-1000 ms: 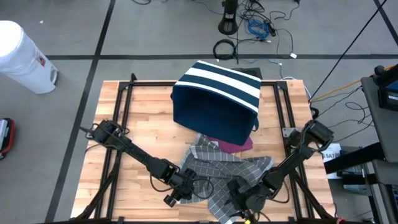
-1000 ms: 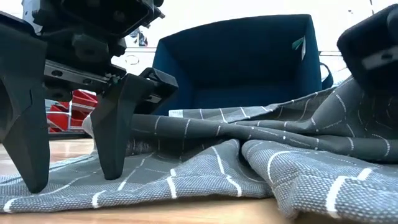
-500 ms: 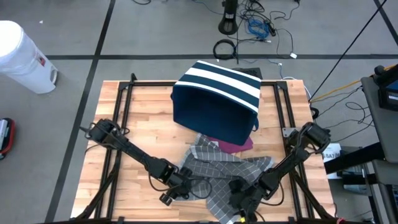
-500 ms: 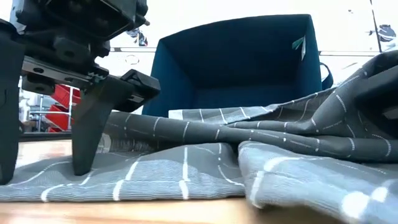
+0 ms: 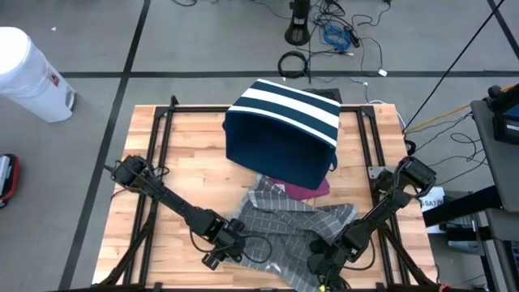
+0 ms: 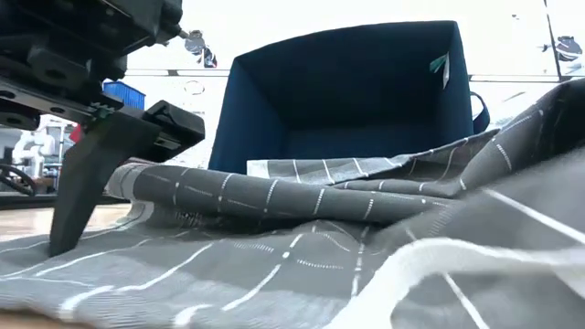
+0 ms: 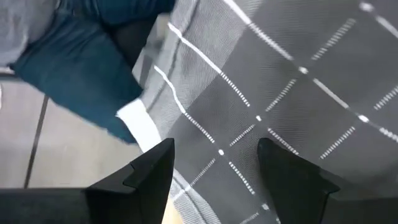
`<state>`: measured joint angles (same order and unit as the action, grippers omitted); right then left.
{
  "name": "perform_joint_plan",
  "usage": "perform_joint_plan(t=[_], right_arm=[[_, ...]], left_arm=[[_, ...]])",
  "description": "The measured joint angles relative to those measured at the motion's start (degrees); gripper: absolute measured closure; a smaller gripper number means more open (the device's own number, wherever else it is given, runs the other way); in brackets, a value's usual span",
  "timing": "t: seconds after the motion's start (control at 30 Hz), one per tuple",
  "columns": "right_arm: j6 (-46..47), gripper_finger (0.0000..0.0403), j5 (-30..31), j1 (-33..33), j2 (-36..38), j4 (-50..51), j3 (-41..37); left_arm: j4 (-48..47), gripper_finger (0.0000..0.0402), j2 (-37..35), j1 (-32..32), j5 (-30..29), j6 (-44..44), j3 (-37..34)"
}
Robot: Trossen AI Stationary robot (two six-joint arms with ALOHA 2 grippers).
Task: Fold towel
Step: Fold the gray towel
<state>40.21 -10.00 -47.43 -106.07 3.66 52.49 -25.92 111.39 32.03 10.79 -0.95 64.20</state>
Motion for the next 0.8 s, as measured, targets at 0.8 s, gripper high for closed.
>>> perform_joint_plan(t=[0.8], right_arm=[[7.1,0.0225,5.1,-2.4,19.2,15.8,-0.6]], left_arm=[[-0.7,0.0209,-9.8,0.9,4.0,-7.2,-0.6]])
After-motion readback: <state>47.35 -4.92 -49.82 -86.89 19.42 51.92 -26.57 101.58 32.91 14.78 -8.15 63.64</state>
